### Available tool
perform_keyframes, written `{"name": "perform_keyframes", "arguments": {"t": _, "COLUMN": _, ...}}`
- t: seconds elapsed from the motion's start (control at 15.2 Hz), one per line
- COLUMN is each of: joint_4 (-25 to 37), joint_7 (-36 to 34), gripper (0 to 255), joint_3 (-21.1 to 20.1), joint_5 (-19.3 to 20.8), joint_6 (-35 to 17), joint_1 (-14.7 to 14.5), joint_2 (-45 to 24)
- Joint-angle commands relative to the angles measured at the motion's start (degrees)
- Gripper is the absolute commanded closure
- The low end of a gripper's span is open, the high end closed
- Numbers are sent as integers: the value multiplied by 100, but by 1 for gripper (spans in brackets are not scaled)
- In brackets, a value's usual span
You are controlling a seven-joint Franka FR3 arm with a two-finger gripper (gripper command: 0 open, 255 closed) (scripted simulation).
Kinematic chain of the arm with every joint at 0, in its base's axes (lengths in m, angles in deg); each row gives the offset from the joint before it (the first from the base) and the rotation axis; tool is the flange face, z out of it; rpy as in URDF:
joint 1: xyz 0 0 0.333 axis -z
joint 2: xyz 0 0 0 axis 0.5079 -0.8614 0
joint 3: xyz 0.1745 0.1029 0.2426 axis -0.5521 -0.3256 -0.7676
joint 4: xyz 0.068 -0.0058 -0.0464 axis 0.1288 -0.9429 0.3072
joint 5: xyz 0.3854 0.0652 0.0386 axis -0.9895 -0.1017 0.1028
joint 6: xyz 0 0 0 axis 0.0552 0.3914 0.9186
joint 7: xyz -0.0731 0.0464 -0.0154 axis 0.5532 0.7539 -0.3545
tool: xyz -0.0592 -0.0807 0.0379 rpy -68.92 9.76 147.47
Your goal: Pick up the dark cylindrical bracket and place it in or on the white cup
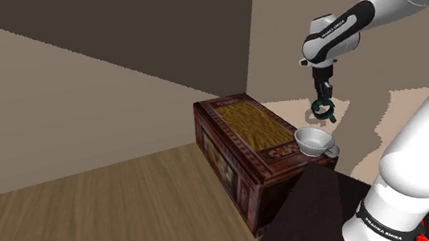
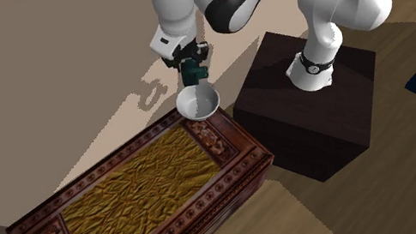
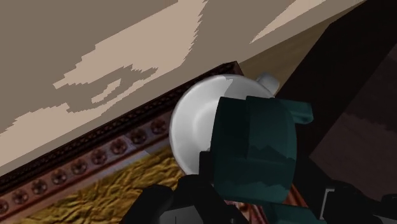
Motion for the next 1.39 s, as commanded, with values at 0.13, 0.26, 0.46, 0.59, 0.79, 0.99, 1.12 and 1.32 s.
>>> {"name": "perform_keyframes", "arguments": {"t": 0.13, "joint_4": -109, "joint_7": 53, "gripper": 255, "joint_3": 66, "joint_5": -51, "joint_6": -331, "joint_1": 27, "joint_2": -223}}
{"name": "perform_keyframes", "arguments": {"t": 0.26, "joint_4": -176, "joint_7": 52, "gripper": 255, "joint_3": 82, "joint_5": -78, "joint_6": -497, "joint_1": 32, "joint_2": -330}}
{"name": "perform_keyframes", "arguments": {"t": 0.46, "joint_4": -267, "joint_7": 55, "gripper": 255, "joint_3": 102, "joint_5": -128, "joint_6": -747, "joint_1": 40, "joint_2": -502}}
{"name": "perform_keyframes", "arguments": {"t": 0.59, "joint_4": -322, "joint_7": 61, "gripper": 255, "joint_3": 113, "joint_5": -167, "joint_6": -915, "joint_1": 47, "joint_2": -624}}
{"name": "perform_keyframes", "arguments": {"t": 0.79, "joint_4": -395, "joint_7": 76, "gripper": 255, "joint_3": 121, "joint_5": -236, "joint_6": -1167, "joint_1": 59, "joint_2": -817}}
{"name": "perform_keyframes", "arguments": {"t": 0.99, "joint_4": -457, "joint_7": 98, "gripper": 255, "joint_3": 121, "joint_5": -318, "joint_6": -1418, "joint_1": 75, "joint_2": -1023}}
{"name": "perform_keyframes", "arguments": {"t": 1.12, "joint_4": -492, "joint_7": 118, "gripper": 255, "joint_3": 115, "joint_5": -380, "joint_6": -1585, "joint_1": 89, "joint_2": -1166}}
{"name": "perform_keyframes", "arguments": {"t": 1.32, "joint_4": -527, "joint_7": 145, "gripper": 255, "joint_3": 99, "joint_5": -461, "joint_6": -1782, "joint_1": 110, "joint_2": -1342}}
